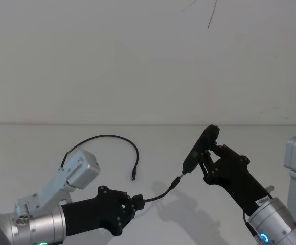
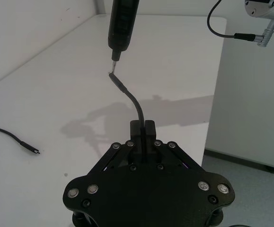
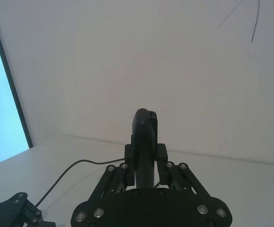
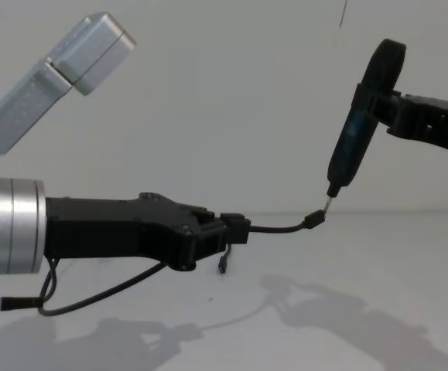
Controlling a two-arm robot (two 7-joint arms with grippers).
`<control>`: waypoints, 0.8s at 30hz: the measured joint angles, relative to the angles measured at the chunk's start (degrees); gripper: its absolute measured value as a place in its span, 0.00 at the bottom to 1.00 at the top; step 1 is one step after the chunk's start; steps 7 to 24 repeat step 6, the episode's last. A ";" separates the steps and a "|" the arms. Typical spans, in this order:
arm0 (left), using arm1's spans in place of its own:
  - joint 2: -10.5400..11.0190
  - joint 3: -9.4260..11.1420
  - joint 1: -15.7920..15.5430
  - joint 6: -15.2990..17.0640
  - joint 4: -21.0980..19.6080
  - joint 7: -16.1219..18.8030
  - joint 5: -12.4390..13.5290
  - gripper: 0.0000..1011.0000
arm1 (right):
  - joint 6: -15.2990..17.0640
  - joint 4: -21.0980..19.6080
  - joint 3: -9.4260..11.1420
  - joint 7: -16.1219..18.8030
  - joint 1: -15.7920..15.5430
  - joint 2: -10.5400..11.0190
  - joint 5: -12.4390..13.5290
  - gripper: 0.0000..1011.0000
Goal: Pick up the data cable with the one hand.
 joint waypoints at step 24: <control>0.00 0.00 0.00 0.00 0.00 0.00 0.00 0.05 | 0.00 0.05 -0.04 0.06 0.04 0.05 0.06 0.27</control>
